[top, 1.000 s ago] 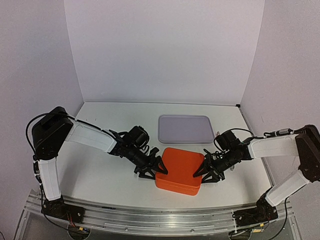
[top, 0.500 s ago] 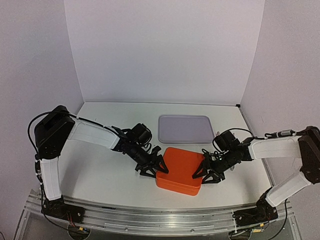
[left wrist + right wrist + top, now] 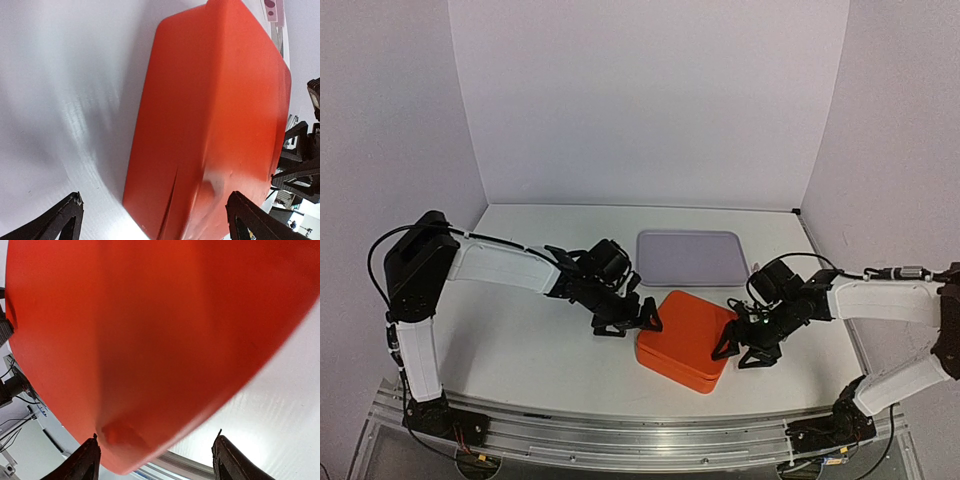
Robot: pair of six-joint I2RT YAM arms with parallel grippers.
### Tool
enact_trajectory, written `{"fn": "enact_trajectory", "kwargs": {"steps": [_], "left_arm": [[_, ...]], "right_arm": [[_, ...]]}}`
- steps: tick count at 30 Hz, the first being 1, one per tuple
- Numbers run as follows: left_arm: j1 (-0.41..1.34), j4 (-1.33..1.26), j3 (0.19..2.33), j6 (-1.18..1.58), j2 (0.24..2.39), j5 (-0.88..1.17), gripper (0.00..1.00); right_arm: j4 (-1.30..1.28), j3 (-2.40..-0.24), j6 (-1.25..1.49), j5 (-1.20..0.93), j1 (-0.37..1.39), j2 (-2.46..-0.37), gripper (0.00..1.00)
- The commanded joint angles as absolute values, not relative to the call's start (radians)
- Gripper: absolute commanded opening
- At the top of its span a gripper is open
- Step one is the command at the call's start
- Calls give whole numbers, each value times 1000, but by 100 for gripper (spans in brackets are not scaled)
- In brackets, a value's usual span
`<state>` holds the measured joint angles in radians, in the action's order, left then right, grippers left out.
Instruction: Pack the cookies
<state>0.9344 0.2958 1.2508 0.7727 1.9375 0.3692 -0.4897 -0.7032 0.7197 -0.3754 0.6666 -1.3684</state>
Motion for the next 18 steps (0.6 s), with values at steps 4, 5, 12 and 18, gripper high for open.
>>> {"fn": "enact_trajectory", "kwargs": {"steps": [4,5,12,18], "left_arm": [[951,189,1073,768,1680,364,100],[965,148,1038,737,1656,395,100],[1132,-130,847,573,1561,502,100],[1146,-296,888,614,1713,553,100]], "right_arm": [[-689,-780,583,-201,614,-1209,78],[-692,-809,559,-189,598,-1207,80],[-678,-1081,397,-275,481,-1450,83],[-678,-1301,267,-412,455,-1731,74]]}}
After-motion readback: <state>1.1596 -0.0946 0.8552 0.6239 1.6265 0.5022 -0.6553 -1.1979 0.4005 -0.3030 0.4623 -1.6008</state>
